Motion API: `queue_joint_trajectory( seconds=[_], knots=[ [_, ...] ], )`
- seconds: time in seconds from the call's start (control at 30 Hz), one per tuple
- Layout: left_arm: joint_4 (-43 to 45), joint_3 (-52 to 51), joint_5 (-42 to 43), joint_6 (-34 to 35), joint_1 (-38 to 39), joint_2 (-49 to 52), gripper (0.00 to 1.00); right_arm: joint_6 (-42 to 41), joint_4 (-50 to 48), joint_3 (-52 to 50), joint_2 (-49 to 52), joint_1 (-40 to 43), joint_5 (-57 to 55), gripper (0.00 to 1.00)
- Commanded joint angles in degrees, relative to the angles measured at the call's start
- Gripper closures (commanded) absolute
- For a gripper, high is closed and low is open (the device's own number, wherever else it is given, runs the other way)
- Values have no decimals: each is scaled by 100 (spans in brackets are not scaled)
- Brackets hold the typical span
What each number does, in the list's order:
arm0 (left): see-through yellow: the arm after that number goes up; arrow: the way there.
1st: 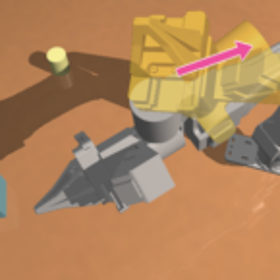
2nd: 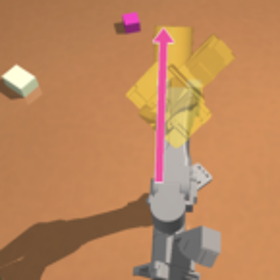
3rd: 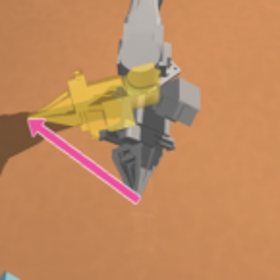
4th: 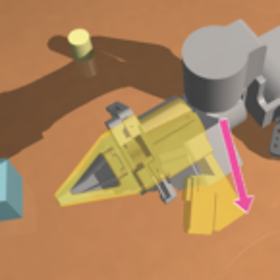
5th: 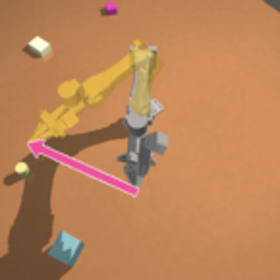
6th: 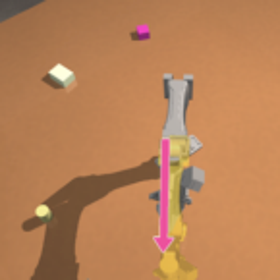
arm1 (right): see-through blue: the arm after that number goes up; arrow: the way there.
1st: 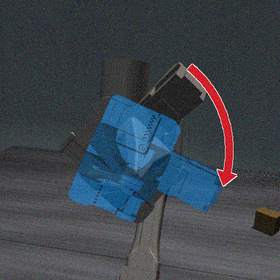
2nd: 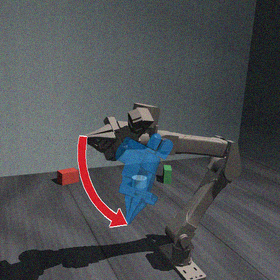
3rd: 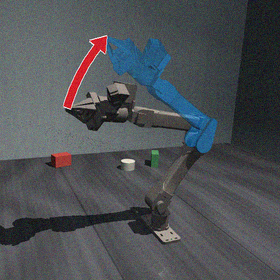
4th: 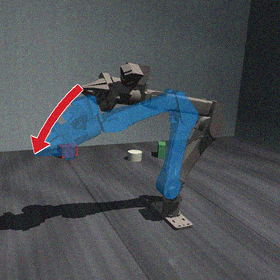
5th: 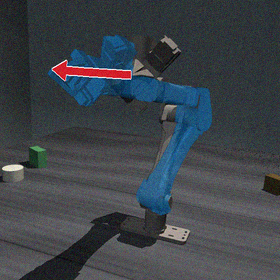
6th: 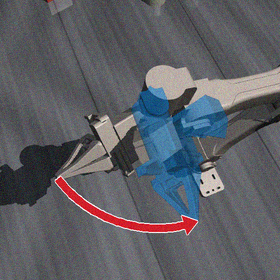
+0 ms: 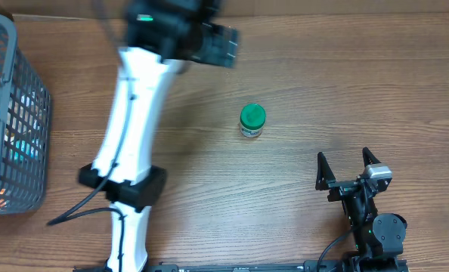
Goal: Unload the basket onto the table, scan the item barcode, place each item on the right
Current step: 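Set jar down on table and return left gripper to basket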
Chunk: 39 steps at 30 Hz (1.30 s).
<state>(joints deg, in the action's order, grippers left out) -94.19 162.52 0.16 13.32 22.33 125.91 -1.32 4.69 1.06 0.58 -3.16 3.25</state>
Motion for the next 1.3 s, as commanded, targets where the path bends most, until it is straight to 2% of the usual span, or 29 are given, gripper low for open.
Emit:
queue_joint_trajectory(
  seconds=[0.0,0.3,0.5,0.73,0.83,0.93,1.07,1.13,1.27],
  knots=[
    [-260,260,-92,-48,-970,-573,1,-22,-24,-61,-42,-37,31,0],
    [-260,260,-11,66,-3060,-1174,1,-22,-24,-61,-42,-37,31,0],
    [-240,260,-13,942,-4680,-1191,0,-22,-24,-61,-42,-37,33,0],
    [-254,153,-61,990,-5810,-1180,1,-22,-24,-61,-42,-37,31,0],
    [-190,-461,-57,1095,-6417,-1180,0,-22,-24,-61,-42,-37,31,0],
    [22,-1237,-20,1093,-6677,-1180,0,-22,-24,-61,-42,-37,31,0],
    [358,-2288,20,1012,-6800,-1180,3,-22,-24,-61,-42,-37,31,0],
    [761,-3112,188,874,-6802,-1180,8,-22,-24,-61,-42,-37,31,0],
    [1340,-4183,245,791,-6802,-1180,9,-22,-24,-61,-42,-37,31,0]
  ],
)
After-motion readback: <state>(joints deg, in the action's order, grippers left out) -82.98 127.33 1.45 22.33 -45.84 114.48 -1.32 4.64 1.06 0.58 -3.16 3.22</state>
